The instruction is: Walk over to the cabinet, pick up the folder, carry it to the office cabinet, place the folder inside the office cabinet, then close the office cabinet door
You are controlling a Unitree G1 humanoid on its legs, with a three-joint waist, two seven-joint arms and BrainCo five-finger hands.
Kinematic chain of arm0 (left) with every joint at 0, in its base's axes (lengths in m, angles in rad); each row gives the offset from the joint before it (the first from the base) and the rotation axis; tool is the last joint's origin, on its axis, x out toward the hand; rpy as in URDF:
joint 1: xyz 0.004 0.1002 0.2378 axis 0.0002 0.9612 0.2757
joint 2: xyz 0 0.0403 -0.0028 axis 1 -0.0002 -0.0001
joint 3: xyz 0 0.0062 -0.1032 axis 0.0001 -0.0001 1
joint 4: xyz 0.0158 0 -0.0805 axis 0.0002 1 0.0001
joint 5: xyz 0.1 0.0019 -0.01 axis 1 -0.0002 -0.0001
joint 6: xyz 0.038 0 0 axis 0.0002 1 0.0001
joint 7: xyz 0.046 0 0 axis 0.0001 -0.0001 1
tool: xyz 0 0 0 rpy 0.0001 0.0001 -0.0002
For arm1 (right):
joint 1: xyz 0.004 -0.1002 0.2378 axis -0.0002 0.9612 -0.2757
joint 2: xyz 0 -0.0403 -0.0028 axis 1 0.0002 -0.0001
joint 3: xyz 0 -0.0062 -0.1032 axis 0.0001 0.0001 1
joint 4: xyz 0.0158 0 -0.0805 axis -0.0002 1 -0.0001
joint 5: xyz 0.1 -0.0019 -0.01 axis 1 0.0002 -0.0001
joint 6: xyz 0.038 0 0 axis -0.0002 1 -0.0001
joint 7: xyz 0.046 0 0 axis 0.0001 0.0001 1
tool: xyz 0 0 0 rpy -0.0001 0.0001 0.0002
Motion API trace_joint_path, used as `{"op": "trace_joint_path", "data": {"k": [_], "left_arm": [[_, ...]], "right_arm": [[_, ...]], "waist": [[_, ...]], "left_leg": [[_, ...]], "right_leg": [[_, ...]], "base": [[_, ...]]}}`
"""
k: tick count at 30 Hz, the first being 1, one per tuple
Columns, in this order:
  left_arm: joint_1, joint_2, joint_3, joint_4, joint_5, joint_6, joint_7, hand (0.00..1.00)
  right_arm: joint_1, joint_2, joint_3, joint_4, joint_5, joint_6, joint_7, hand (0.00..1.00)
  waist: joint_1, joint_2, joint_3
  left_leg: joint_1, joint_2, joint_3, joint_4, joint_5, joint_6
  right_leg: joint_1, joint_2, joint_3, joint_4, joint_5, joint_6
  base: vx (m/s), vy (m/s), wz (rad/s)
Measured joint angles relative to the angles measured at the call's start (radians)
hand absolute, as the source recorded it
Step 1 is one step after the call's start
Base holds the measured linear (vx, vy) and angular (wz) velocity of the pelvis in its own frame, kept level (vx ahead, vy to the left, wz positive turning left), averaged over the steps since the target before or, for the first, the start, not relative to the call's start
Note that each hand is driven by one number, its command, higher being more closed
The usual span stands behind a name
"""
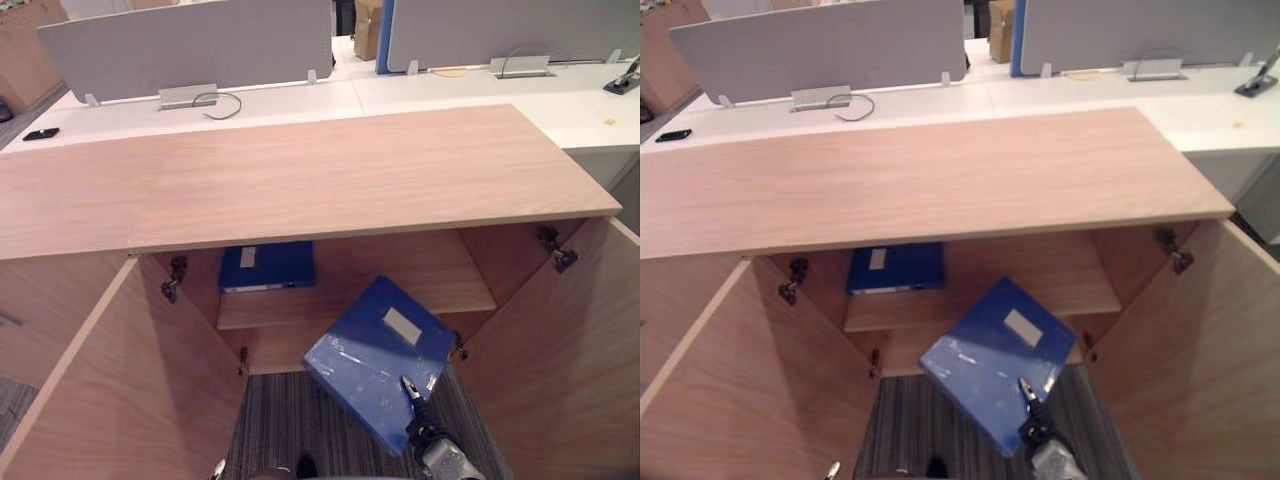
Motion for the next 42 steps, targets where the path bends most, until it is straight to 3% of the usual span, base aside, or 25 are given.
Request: {"op": "trace_joint_path", "data": {"k": [4,9,15,20,25,27,29,32,37,39,40,41,42], "left_arm": [[0.025,0.002,0.027,0.009,0.015,0.007,0.007,0.0],[0.028,0.002,0.019,0.007,0.021,0.01,0.011,0.0],[0.025,0.021,-0.039,-0.036,0.045,0.008,0.018,0.0],[0.023,0.027,-0.075,-0.072,0.041,0.004,0.019,0.0],[-0.011,0.028,-0.106,-0.109,-0.015,0.001,0.033,0.0],[-0.013,0.025,-0.108,-0.12,-0.039,-0.002,0.051,0.0],[-0.017,0.019,-0.107,-0.133,-0.049,-0.002,0.062,0.0],[-0.016,-0.035,-0.105,-0.148,-0.074,-0.006,0.064,0.0],[-0.013,-0.044,-0.125,-0.174,-0.099,-0.008,0.072,0.0],[-0.011,-0.044,-0.142,-0.197,-0.112,-0.016,0.078,0.0],[-0.012,-0.048,-0.147,-0.212,-0.115,-0.018,0.082,0.0],[-0.017,-0.057,-0.147,-0.215,-0.116,-0.023,0.085,0.0],[-0.022,-0.064,-0.147,-0.223,-0.116,-0.025,0.089,0.0]], "right_arm": [[0.009,0.005,-0.006,-0.079,0.029,-0.001,-0.007,1.0],[-0.006,0.003,-0.028,-0.23,0.072,-0.026,-0.035,1.0],[-0.151,-0.022,-0.127,-0.321,0.121,-0.083,-0.085,1.0],[-0.287,-0.051,-0.222,-0.322,0.167,-0.119,-0.157,1.0],[-0.537,-0.173,-0.331,-0.214,0.213,-0.151,-0.261,1.0],[-0.614,-0.207,-0.358,-0.208,0.234,-0.154,-0.313,1.0],[-0.65,-0.206,-0.36,-0.218,0.256,-0.153,-0.318,1.0],[-0.723,-0.205,-0.359,-0.231,0.326,-0.152,-0.327,1.0],[-0.843,-0.206,-0.359,-0.227,0.409,-0.154,-0.349,1.0],[-0.876,-0.204,-0.356,-0.211,0.46,-0.171,-0.348,1.0],[-0.911,-0.206,-0.345,-0.194,0.474,-0.188,-0.347,1.0],[-0.944,-0.212,-0.325,-0.189,0.494,-0.196,-0.346,1.0],[-0.977,-0.224,-0.31,-0.189,0.52,-0.208,-0.347,1.0]], "waist": [[0.001,-0.017,0.004],[0.01,-0.019,0.005],[0.01,-0.01,0.02],[0.02,-0.006,0.069],[0.02,0.017,0.178],[0.023,0.032,0.197],[0.033,0.036,0.206],[0.042,0.09,0.234],[0.062,0.097,0.257],[0.071,0.1,0.262],[0.083,0.105,0.267],[0.081,0.119,0.273],[0.086,0.133,0.285]], "left_leg": [[-0.056,0.021,-0.066,0.033,-0.001,0.007],[-0.124,0.036,-0.087,0.155,-0.075,0.01],[-0.193,0.044,-0.122,0.295,-0.155,0.012],[-0.193,0.043,-0.156,0.314,-0.16,0.012],[-0.287,0.025,-0.2,0.442,-0.17,0.026],[-0.346,0.024,-0.201,0.521,-0.192,0.045],[-0.402,0.025,-0.19,0.608,-0.221,0.038],[-0.465,0.066,-0.172,0.708,-0.257,0.017],[-0.565,0.075,-0.14,0.807,-0.277,0.026],[-0.583,0.074,-0.14,0.836,-0.288,0.036],[-0.606,0.076,-0.152,0.862,-0.298,0.04],[-0.64,0.078,-0.169,0.899,-0.299,0.038],[-0.689,0.081,-0.18,0.964,-0.306,0.026]], "right_leg": [[0.002,0.046,-0.035,-0.056,0.002,-0.009],[0.011,0.063,-0.059,-0.063,0.006,-0.003],[0.022,0.065,-0.068,-0.045,0.002,0.003],[0.024,0.049,-0.098,0.035,-0.003,-0.005],[-0.04,-0.018,-0.172,0.241,-0.072,-0.02],[-0.112,-0.074,-0.176,0.386,-0.132,-0.014],[-0.118,-0.08,-0.177,0.42,-0.183,-0.016],[-0.167,-0.085,-0.179,0.519,-0.206,-0.018],[-0.278,-0.161,-0.175,0.719,-0.248,-0.039],[-0.322,-0.201,-0.164,0.836,-0.23,-0.06],[-0.417,-0.233,-0.113,0.939,-0.265,-0.052],[-0.474,-0.238,-0.096,0.933,-0.32,-0.043],[-0.509,-0.246,-0.1,0.831,-0.315,-0.051]], "base": [[-0.05,-0.113,0.18],[0.05,-0.062,0.12],[0.18,0.011,0.11],[0.12,0.033,0.32],[0.03,-0.001,0.45],[-0.03,-0.034,0.33],[-0.04,-0.096,0.12],[-0.08,-0.123,-0.01],[-0.07,-0.1,0.11],[-0.05,-0.124,0.21],[-0.1,-0.137,0.04],[-0.15,-0.154,0.02],[-0.16,-0.117,0.09]]}}
